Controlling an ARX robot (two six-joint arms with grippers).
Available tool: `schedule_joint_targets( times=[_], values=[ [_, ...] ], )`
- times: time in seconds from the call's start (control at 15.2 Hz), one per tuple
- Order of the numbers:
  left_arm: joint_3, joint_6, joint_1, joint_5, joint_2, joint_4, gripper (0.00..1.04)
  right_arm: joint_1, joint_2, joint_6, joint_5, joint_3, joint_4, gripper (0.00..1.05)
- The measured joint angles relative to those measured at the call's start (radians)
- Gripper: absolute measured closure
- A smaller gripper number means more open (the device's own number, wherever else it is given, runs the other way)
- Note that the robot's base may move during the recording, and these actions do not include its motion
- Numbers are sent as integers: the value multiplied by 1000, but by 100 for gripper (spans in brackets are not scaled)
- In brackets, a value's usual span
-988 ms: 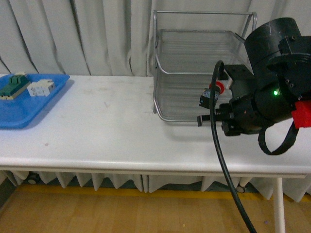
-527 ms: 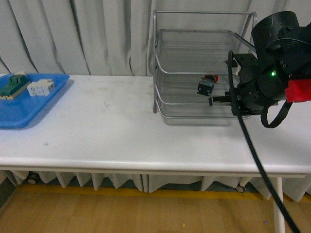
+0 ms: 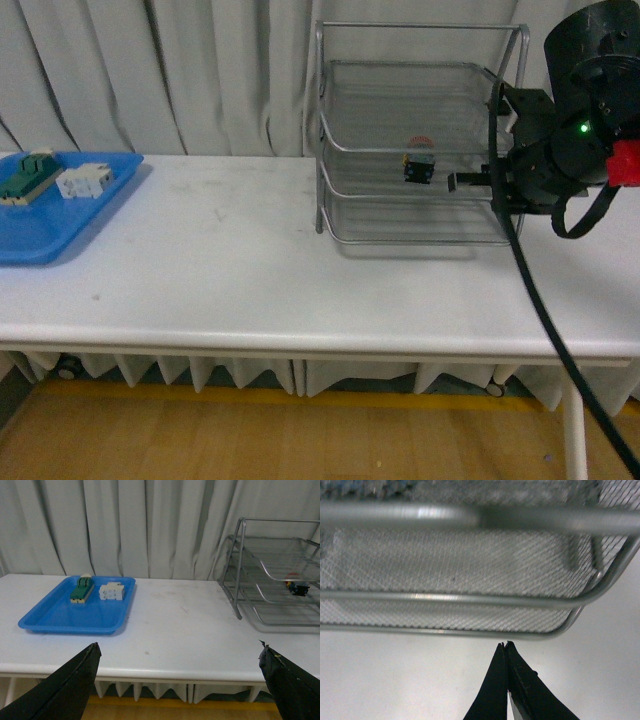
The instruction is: Place button on rack with both arms
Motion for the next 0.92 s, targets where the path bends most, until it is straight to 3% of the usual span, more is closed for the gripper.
schedule_joint_targets(
  times=[0.33, 0.59, 0.79, 0.92],
  values=[
    [0, 0, 0, 0, 0, 0, 7, 23, -188, -2, -105, -244, 91, 103],
    [0, 0, 0, 0, 0, 0, 7, 34, -505, -1, -227, -555, 248, 103],
    [0, 0, 0, 0, 0, 0, 7, -13, -805, 23, -323, -763, 297, 103],
    [0, 0, 0, 0, 0, 0, 7, -41, -1001, -29, -48, -1034, 734, 103]
  ],
)
